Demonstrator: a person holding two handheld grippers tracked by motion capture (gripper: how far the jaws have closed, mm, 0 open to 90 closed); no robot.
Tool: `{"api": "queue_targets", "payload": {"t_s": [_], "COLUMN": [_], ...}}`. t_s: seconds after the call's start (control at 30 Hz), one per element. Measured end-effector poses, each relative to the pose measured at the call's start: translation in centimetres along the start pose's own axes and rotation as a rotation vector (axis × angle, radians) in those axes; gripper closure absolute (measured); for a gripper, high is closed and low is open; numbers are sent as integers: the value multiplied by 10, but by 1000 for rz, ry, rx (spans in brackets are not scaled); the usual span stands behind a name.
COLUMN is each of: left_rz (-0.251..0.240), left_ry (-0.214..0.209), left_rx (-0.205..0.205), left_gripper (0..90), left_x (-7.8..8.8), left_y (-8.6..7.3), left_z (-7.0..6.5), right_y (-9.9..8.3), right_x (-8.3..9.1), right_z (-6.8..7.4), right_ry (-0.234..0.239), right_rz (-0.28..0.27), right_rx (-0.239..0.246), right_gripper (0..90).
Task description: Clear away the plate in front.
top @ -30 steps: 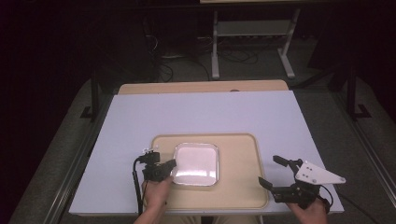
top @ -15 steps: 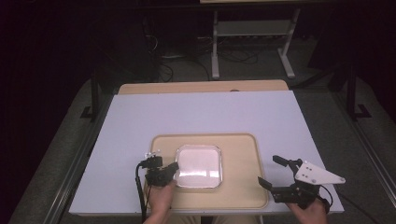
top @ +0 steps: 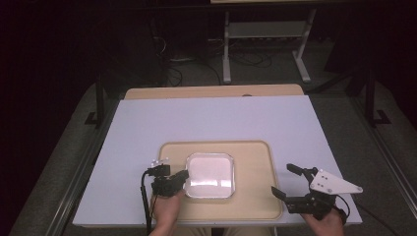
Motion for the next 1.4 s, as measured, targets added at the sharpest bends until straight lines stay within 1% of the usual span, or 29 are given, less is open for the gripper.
{"api": "queue_targets", "payload": {"t_s": [0.07,0.1,0.17,0.2,0.23,0.27,0.3,0.33,0.37,0.4,0.53,0.57,0.6,0.63,0.77,0.83,1.0,1.07,1.1,1.23,1.27,1.3,1.33,1.37,1.4], "left_rz": [-2,5,1,-11,-11,-22,-22,-27,-26,-38,-45,-48,-47,-47,-50,-58,-69,-76,-76,-68,-69,-69,-75,-73,-73], "left_ry": [-9,-40,-41,-47,-47,-58,-58,-81,-82,-83,-107,-113,-121,-121,-139,-141,-154,-174,-178,-198,-202,-202,-198,-203,-214], "left_rx": [-13,-28,-36,-51,-51,-70,-70,-69,-81,-97,-174,-183,-218,-218,-259,-284,-330,-350,-355,-398,-420,-420,-441,-450,-470], "left_gripper": [758,745,725,718,713,706,695,695,685,685,658,653,640,639,627,616,604,590,590,580,568,554,554,548,536], "left_x": [1,2,3,5,5,8,8,9,11,12,18,19,22,22,26,28,31,33,33,34,36,36,36,37,38], "left_y": [0,0,0,2,2,3,3,4,4,5,8,8,9,9,9,9,10,10,10,11,11,11,11,12,12], "left_z": [0,-1,0,1,1,2,2,2,3,4,6,7,8,8,11,12,13,14,15,17,17,17,17,18,18], "right_y": [0,0,0,0,0,0,0,0,0,0,-1,-2,-2,-2,-2,-2,-3,-3,-3,-4,-4,-4,-4,-4,-5], "right_x": [0,0,0,0,0,1,1,0,0,0,-2,-2,-2,-2,-1,0,0,0,0,1,1,1,1,1,0], "right_z": [0,0,0,0,0,0,0,0,1,1,1,1,0,0,-1,-2,-3,-3,-3,-4,-4,-4,-4,-4,-4], "right_ry": [-2,-4,-5,-8,-8,-11,-11,-11,-12,-12,-11,-12,-15,-17,-22,-26,-30,-32,-32,-36,-38,-38,-38,-39,-40], "right_rz": [-1,0,0,0,0,-1,-1,0,4,4,12,14,13,12,11,12,13,14,14,16,19,19,19,20,23], "right_rx": [0,-2,-3,-4,-4,-6,-6,-6,-8,-8,-7,-7,-9,-9,-16,-16,-19,-19,-19,-21,-20,-20,-20,-20,-21], "right_gripper": [134,134,134,134,134,134,134,134,134,134,134,134,134,134,134,134,134,134,134,134,134,134,134,134,134]}}
Point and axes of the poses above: each handheld gripper's, and its own axes: x roughly backward along the jaws, y roughly out of its top, z roughly to its left, the point moved 4 cm from there along -x, roughly forward along the jaws, and after that the axes turned 2 degrees about y, right-handed, at the moved point
